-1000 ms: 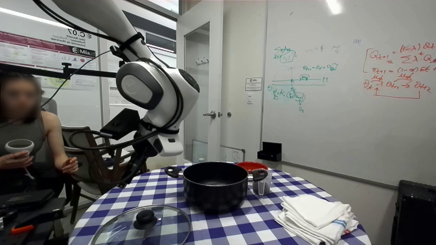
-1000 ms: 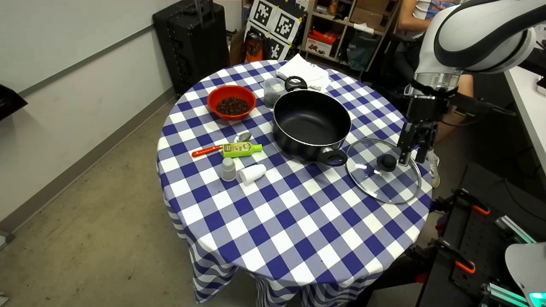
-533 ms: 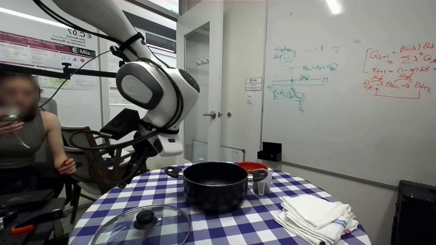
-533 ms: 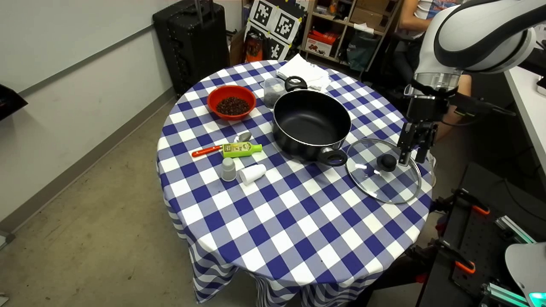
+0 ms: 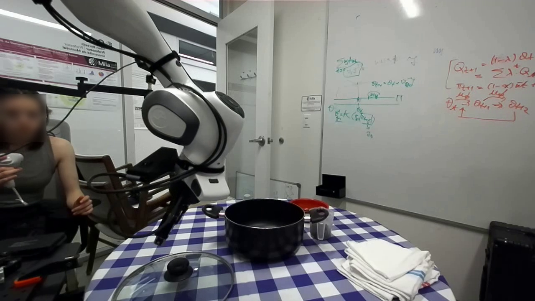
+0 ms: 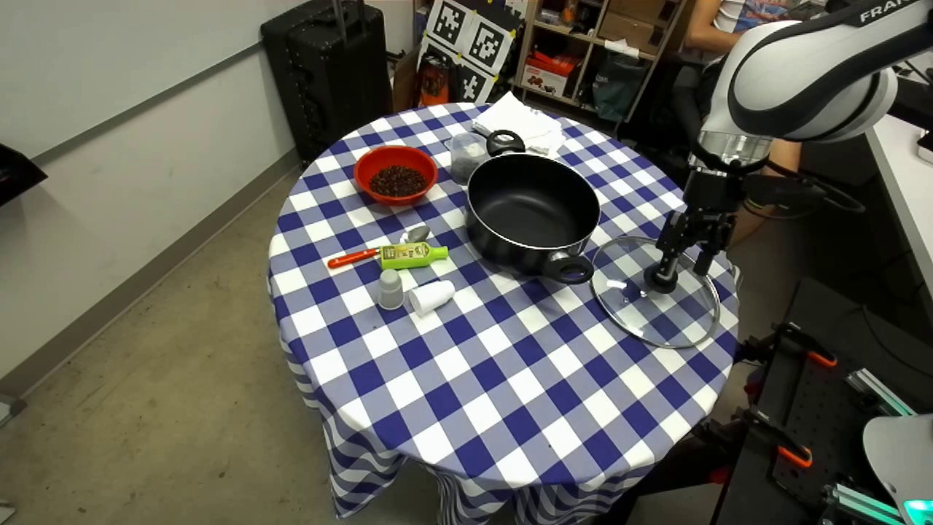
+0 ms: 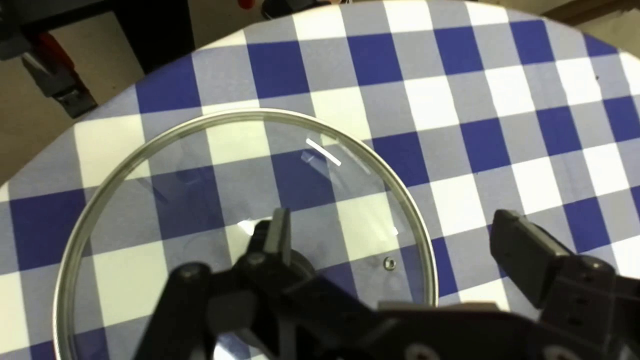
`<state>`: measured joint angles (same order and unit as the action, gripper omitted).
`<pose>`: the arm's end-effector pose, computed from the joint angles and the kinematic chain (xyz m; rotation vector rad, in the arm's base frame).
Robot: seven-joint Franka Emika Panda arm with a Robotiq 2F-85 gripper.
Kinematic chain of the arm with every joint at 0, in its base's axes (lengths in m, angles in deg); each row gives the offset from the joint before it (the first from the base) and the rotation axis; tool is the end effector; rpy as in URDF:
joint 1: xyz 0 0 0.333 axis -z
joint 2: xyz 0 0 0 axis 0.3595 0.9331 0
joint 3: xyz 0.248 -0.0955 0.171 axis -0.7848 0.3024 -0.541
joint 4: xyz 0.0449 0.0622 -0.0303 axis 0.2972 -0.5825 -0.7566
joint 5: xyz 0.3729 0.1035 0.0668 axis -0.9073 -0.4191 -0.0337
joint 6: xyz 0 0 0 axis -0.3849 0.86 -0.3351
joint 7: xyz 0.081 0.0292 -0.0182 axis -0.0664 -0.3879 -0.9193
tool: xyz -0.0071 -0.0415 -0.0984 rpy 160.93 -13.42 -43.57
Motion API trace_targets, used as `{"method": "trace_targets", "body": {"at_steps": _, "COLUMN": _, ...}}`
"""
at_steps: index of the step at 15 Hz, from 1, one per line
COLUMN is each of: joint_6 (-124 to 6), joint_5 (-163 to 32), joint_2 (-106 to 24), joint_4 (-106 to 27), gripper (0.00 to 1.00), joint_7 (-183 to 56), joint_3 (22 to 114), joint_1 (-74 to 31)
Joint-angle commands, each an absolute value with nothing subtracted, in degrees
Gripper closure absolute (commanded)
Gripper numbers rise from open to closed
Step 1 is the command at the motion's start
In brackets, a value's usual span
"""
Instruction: Put the lid on the pot
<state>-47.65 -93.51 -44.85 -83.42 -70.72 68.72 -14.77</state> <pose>0.4493 -0.0701 0.2061 -2.6790 0.6270 0.5623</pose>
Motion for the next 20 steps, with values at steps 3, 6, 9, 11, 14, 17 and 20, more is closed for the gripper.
{"method": "trace_targets", "body": {"at_steps": 3, "joint_6": -56.08, "joint_5": -93.0, "joint_2": -40.16, "joint_4": -83.74, "gripper": 0.0, "joint_7": -62.65, "joint_3": 68.89, "joint_1": -15.17}}
{"method": "trace_targets", "body": {"at_steps": 6, "joint_6": -58.55, "joint_5": -90.94, "joint_2": -39.58, "joint_4": -84.8, "gripper": 0.0, "joint_7": -56.92, "joint_3": 69.51, "joint_1": -15.89}}
{"method": "trace_targets", "body": {"at_steps": 9, "joint_6": -60.79, "joint_5": -88.77, "joint_2": -39.3, "joint_4": -85.61, "gripper": 0.0, "joint_7": -51.45, "joint_3": 70.42, "joint_1": -16.32}}
{"method": "trace_targets", "body": {"at_steps": 11, "joint_6": -61.68, "joint_5": -87.65, "joint_2": -39.01, "joint_4": -85.85, "gripper": 0.0, "joint_7": -49.04, "joint_3": 70.88, "joint_1": -16.35}}
{"method": "trace_targets", "body": {"at_steps": 14, "joint_6": -62.67, "joint_5": -86.86, "joint_2": -39.06, "joint_4": -86.06, "gripper": 0.0, "joint_7": -47.24, "joint_3": 71.06, "joint_1": -16.3}}
{"method": "trace_targets", "body": {"at_steps": 17, "joint_6": -64.09, "joint_5": -86.71, "joint_2": -38.79, "joint_4": -86.0, "gripper": 0.0, "joint_7": -46.75, "joint_3": 70.81, "joint_1": -16.41}}
{"method": "trace_targets", "body": {"at_steps": 20, "joint_6": -66.02, "joint_5": -86.76, "joint_2": -38.71, "joint_4": -86.15, "gripper": 0.0, "joint_7": -46.63, "joint_3": 70.61, "joint_1": -16.82}}
